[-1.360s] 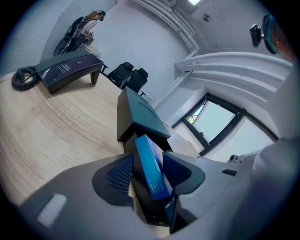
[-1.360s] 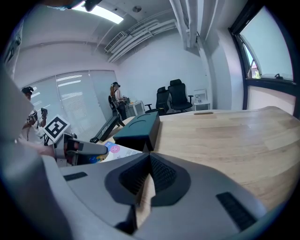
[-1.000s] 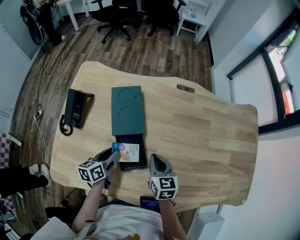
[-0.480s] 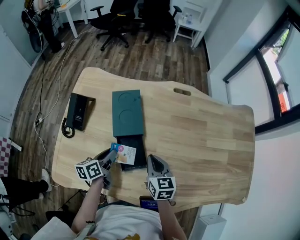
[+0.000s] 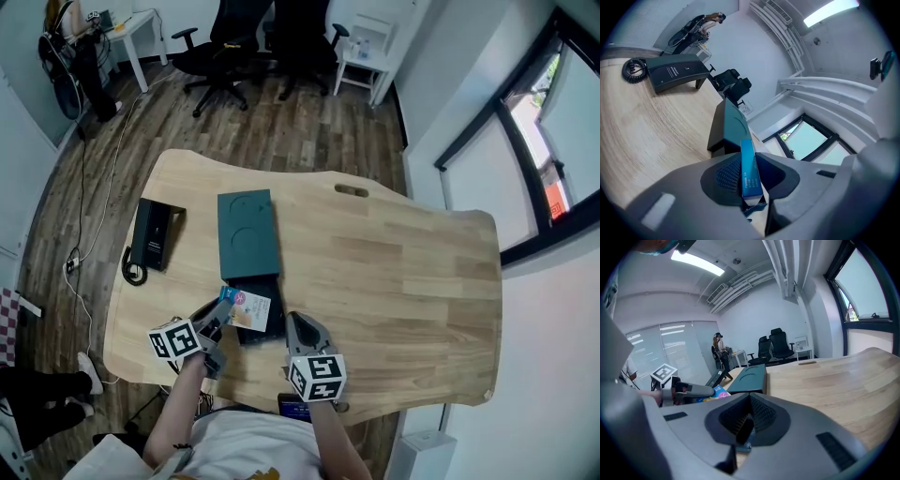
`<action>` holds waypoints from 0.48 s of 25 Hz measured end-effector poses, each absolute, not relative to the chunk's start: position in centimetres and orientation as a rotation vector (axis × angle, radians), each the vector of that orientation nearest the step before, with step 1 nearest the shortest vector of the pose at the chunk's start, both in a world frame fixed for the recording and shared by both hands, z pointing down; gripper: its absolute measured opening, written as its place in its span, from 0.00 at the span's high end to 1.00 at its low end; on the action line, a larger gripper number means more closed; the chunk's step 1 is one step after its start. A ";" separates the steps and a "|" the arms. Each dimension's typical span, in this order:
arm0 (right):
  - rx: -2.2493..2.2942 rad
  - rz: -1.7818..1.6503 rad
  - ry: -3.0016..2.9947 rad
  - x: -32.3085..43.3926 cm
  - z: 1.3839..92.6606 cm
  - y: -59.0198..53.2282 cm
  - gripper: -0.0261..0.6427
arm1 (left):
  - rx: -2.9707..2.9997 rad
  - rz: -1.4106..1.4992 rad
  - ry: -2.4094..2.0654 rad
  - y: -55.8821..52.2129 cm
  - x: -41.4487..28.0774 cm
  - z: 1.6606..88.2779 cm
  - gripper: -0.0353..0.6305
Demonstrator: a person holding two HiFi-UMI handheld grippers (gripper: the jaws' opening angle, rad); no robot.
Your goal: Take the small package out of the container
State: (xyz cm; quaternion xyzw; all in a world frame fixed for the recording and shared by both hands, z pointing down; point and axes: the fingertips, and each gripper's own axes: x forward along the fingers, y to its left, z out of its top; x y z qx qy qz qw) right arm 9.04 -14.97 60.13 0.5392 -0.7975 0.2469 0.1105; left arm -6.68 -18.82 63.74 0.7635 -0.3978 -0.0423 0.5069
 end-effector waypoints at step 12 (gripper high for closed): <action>1.631 0.707 -2.373 10.5 58.1 -14.7 0.96 | 1.796 -0.259 -0.878 -18.4 -5.5 60.8 0.80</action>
